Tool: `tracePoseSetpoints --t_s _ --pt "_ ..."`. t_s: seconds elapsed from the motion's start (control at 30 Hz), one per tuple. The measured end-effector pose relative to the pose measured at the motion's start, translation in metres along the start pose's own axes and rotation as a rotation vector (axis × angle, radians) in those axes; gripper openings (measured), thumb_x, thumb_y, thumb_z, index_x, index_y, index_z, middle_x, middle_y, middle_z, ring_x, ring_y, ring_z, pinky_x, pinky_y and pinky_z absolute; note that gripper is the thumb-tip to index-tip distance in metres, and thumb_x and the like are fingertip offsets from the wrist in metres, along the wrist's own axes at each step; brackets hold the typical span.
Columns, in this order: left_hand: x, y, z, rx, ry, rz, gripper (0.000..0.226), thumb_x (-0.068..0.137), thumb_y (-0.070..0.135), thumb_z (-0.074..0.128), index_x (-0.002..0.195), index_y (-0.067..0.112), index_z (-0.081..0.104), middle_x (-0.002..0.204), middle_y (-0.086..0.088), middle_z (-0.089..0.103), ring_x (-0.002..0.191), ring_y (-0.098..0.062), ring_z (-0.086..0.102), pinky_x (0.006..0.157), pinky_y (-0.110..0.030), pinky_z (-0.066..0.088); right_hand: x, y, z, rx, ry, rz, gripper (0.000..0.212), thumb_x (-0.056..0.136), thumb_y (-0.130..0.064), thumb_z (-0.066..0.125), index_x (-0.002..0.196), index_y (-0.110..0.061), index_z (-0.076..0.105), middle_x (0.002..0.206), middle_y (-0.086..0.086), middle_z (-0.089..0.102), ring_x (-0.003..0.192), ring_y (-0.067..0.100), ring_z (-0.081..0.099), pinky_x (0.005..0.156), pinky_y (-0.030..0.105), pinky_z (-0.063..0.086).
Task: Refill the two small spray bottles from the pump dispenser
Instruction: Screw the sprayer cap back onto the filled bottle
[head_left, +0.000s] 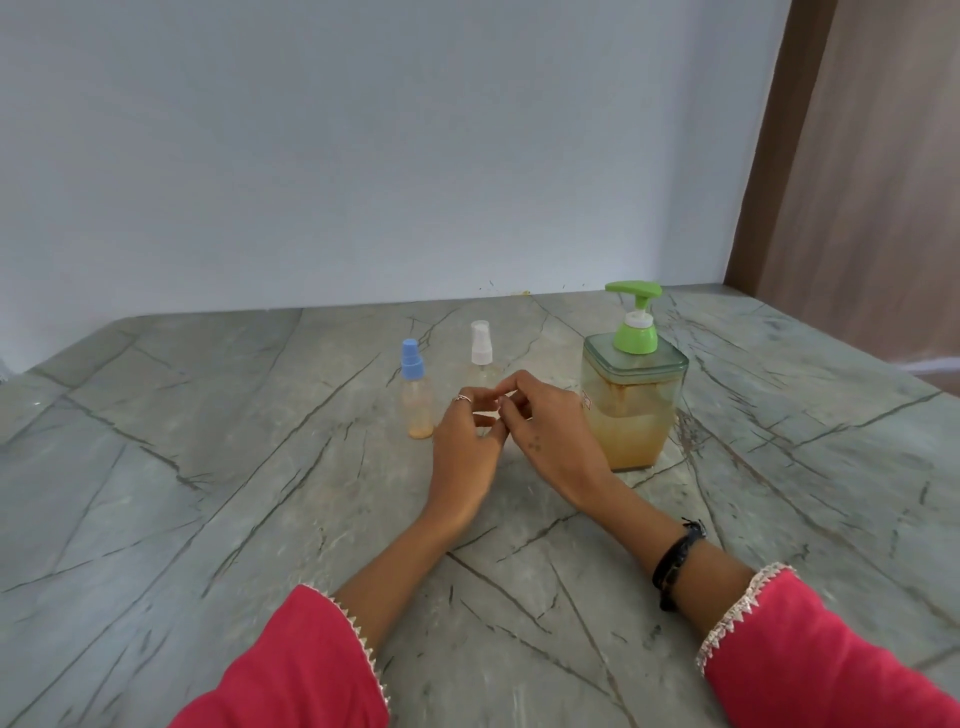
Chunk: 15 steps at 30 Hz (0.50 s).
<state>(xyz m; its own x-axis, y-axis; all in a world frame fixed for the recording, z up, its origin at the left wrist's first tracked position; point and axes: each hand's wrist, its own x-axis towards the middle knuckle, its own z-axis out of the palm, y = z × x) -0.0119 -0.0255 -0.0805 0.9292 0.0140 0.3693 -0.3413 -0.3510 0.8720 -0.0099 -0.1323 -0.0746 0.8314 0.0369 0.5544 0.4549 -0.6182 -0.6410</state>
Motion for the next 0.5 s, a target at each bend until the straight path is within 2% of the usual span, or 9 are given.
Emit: tracePoseSetpoints --t_s 0.1,0.2,0.27,0.33,0.37,0.43,0.5 --pt "-0.004 0.013 -0.004 -0.071 0.001 0.093 0.01 0.091 0.015 0.055 0.099 0.021 0.054 0.089 0.012 0.062 0.078 0.01 0.058 0.067 -0.004 0.043 -0.002 -0.014 -0.011 -0.02 0.025 -0.077 0.011 0.096 -0.011 0.051 0.1 -0.01 0.061 0.086 0.001 0.068 0.077 0.016 0.064 0.071 0.038 0.053" --pt "-0.009 0.024 -0.005 -0.08 -0.024 0.196 0.008 0.091 0.018 0.056 0.098 0.021 0.059 0.091 0.014 0.064 0.082 0.009 0.058 0.071 -0.007 0.045 -0.009 -0.02 -0.029 -0.089 0.094 -0.153 0.01 0.095 -0.012 0.052 0.097 -0.011 0.061 0.091 0.001 0.068 0.078 0.015 0.064 0.069 0.037 0.054" --pt "-0.012 0.029 -0.002 -0.068 -0.048 0.245 0.01 0.09 0.018 0.058 0.1 0.021 0.061 0.094 0.011 0.065 0.086 0.004 0.059 0.072 -0.01 0.047 -0.017 -0.02 -0.043 -0.151 0.161 -0.19 0.008 0.095 -0.014 0.055 0.096 -0.013 0.063 0.092 -0.002 0.066 0.077 0.01 0.063 0.064 0.026 0.053" --pt "-0.014 0.032 0.001 -0.051 -0.063 0.276 0.013 0.089 0.018 0.061 0.101 0.02 0.062 0.098 0.01 0.065 0.088 0.002 0.059 0.073 -0.012 0.047 -0.026 -0.015 -0.057 -0.233 0.28 -0.218 0.006 0.092 -0.014 0.061 0.096 -0.013 0.065 0.092 -0.004 0.064 0.072 0.002 0.055 0.057 0.01 0.043" --pt "-0.015 0.034 0.004 -0.042 -0.07 0.281 0.014 0.087 0.018 0.062 0.101 0.021 0.062 0.099 0.011 0.065 0.09 0.001 0.059 0.073 -0.013 0.047 -0.029 -0.011 -0.064 -0.27 0.345 -0.211 0.007 0.09 -0.014 0.063 0.096 -0.013 0.065 0.093 -0.004 0.062 0.072 0.001 0.053 0.057 0.006 0.038" --pt "-0.014 0.037 0.009 -0.021 -0.099 0.273 0.021 0.085 0.019 0.066 0.105 0.021 0.061 0.103 0.012 0.063 0.094 0.001 0.058 0.074 -0.013 0.047 -0.035 -0.001 -0.077 -0.311 0.453 -0.146 0.014 0.087 -0.018 0.066 0.101 -0.014 0.064 0.099 -0.001 0.058 0.08 0.008 0.054 0.058 0.011 0.037" --pt "-0.009 0.044 0.015 0.006 -0.141 0.237 0.036 0.082 0.022 0.069 0.116 0.022 0.057 0.114 0.012 0.059 0.101 -0.001 0.055 0.077 -0.011 0.045 -0.036 0.012 -0.089 -0.319 0.502 -0.055 0.031 0.084 -0.025 0.07 0.11 -0.013 0.059 0.107 0.003 0.052 0.093 0.016 0.053 0.064 0.023 0.044"
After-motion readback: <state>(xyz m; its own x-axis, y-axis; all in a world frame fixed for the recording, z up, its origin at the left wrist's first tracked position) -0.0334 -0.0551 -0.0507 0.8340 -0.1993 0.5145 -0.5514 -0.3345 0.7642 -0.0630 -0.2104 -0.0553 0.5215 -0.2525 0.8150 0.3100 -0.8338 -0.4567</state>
